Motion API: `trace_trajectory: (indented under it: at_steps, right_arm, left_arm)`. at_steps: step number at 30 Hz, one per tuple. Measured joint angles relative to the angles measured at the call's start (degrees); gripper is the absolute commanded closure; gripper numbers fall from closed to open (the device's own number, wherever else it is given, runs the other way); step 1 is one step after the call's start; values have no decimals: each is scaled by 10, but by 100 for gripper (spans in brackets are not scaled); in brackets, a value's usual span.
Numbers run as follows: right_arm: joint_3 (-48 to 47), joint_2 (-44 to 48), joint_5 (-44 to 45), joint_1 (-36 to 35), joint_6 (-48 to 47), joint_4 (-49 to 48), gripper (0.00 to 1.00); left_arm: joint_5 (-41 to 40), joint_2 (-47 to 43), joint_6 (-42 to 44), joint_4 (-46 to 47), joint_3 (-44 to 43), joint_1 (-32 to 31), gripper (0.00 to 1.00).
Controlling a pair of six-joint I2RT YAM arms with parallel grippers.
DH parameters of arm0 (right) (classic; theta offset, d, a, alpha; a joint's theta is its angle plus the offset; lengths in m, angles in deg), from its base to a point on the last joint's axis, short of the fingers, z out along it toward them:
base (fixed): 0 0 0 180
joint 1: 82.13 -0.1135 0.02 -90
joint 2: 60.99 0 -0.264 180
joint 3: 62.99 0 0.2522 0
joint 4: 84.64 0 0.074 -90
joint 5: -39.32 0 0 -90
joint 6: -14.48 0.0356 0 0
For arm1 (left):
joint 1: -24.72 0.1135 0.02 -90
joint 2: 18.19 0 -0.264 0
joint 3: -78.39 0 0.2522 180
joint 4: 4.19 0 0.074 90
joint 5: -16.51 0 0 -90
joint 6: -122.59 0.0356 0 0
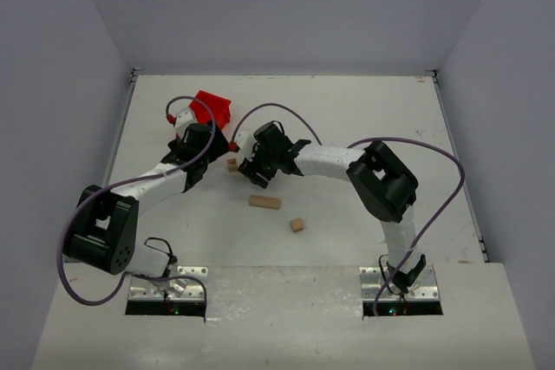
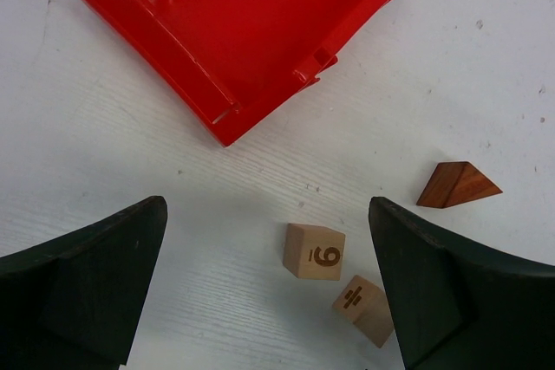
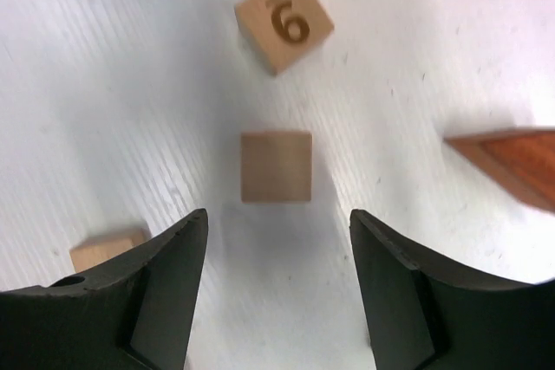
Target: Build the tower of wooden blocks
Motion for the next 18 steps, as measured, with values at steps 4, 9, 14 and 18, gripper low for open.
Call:
trace_trajectory:
  at_steps: [4, 9, 14, 18]
  right_arm:
    - [25, 12, -11, 7, 3, 0, 32]
    - [27, 14, -28, 6, 3, -12, 32]
    - [18, 12, -39, 6, 3, -15, 33]
    - [0, 3, -42, 6, 3, -20, 35]
  left_arm:
    - [-1, 16, -4, 0, -10, 1, 0]
    - [0, 21, -10, 0, -12, 6, 0]
    - [2, 21, -13, 0, -13, 11, 0]
    - [6, 21, -14, 1, -14, 12, 0]
